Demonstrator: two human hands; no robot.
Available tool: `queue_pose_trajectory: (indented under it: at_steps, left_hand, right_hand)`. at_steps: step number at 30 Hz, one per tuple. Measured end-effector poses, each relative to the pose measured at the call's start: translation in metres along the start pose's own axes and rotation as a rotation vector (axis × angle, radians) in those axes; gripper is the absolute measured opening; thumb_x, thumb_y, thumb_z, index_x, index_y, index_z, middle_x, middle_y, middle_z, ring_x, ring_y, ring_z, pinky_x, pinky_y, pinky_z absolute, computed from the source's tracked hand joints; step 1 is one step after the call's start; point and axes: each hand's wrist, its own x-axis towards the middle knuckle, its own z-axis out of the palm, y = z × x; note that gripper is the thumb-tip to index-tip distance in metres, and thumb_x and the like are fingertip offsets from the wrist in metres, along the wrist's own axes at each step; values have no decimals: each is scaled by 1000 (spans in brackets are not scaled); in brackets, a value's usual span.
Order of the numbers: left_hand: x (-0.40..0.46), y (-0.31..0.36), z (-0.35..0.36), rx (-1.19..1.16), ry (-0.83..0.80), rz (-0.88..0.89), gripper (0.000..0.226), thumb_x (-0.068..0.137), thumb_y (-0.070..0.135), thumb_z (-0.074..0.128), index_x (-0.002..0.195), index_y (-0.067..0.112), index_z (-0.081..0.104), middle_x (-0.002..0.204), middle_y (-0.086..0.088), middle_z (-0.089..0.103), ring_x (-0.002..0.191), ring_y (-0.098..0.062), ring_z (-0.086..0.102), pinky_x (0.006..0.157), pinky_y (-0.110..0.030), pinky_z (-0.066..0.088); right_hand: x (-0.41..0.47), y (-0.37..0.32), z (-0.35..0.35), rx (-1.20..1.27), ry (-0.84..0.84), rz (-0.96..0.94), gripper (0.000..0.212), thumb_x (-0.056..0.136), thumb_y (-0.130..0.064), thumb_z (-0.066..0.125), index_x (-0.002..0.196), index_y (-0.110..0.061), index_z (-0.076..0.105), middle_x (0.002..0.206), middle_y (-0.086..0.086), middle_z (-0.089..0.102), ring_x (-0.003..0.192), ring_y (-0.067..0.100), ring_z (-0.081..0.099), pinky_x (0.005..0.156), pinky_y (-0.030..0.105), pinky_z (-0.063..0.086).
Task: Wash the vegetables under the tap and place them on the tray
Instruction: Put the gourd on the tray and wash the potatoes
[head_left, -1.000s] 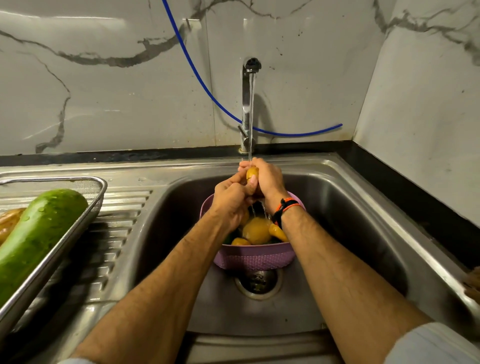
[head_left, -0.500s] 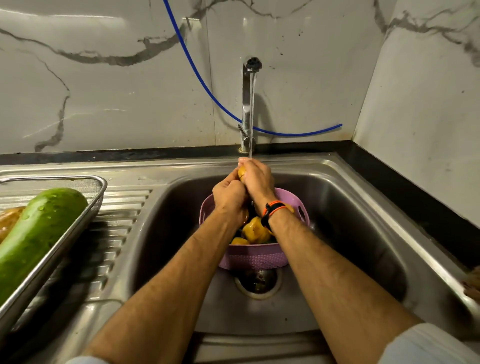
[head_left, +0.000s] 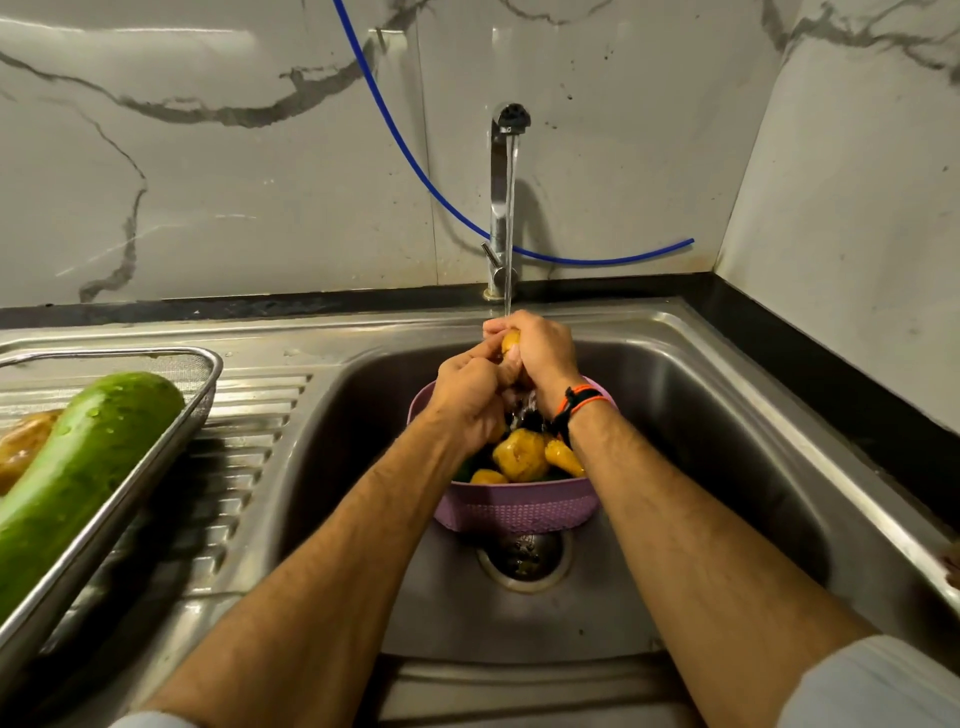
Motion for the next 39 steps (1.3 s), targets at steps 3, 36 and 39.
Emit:
queue_pose_trajectory:
  at_steps: [3,36,39]
  left_hand:
    - [5,-1,-3,137,23,72,37,97,-6,50,131,4,60,117,-15,68,111,-30,65,92,-45,57]
    - [20,-2,-16,159,177,155,29,102,9,52,129,1,60,113,-13,69,109,-26,66,98,-40,54]
    - [19,-6,-13,182,201,179,30,99,6,55,128,3,63,116,-12,70,108,-24,67,96,-39,56]
  right_hand:
    - [0,0,-3,52,-59,21,29,96,-25,52,104,-7,73,108,10,69,95,20,61,74,29,51]
    - [10,13,-3,206,-27,12,29,100,-9,42,119,-8,64,122,15,61,115,29,58,100,49,50]
    - [10,14,2,153,5,-12,27,103,-25,44,116,-12,64,122,14,61,114,28,59,101,47,50]
